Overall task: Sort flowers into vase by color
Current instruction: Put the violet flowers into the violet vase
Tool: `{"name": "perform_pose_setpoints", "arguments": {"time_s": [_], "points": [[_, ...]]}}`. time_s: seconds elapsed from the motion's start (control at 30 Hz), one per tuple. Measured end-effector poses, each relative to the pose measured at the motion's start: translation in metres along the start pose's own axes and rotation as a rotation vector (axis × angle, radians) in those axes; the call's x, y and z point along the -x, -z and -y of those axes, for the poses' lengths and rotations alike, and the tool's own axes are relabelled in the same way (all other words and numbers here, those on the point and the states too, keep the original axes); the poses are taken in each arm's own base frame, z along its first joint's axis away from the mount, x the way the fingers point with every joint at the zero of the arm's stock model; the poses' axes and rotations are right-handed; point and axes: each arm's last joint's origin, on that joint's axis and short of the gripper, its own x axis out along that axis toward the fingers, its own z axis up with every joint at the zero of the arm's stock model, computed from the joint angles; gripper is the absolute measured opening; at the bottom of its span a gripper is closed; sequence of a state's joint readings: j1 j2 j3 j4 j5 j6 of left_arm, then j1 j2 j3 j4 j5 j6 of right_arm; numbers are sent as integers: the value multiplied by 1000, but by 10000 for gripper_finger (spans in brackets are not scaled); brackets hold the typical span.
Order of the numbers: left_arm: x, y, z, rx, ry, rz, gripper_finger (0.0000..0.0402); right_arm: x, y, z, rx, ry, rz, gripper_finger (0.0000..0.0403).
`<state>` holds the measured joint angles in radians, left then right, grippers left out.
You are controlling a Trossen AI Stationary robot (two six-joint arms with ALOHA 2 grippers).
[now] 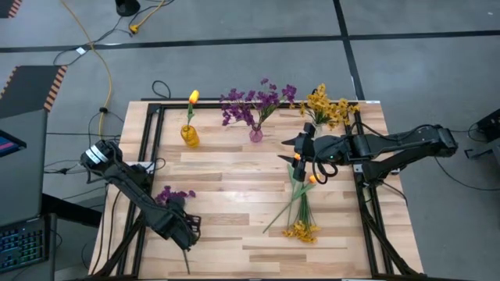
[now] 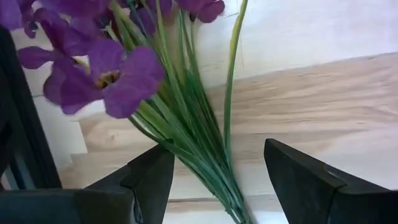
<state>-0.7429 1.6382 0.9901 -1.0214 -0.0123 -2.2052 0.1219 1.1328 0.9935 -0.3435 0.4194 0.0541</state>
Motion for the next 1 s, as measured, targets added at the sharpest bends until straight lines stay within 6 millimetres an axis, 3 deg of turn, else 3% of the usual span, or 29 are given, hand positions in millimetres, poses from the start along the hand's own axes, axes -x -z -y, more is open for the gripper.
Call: {"name": "perform_pose_setpoints", "arguments": {"time_s": [0.37,1.0], "points": [[0,3,-2,37,-20,-21,237,0,0,0,0,0,0,239],[-30,-2,-14,45,-1,4,236,0,0,0,0,0,0,239]]}}
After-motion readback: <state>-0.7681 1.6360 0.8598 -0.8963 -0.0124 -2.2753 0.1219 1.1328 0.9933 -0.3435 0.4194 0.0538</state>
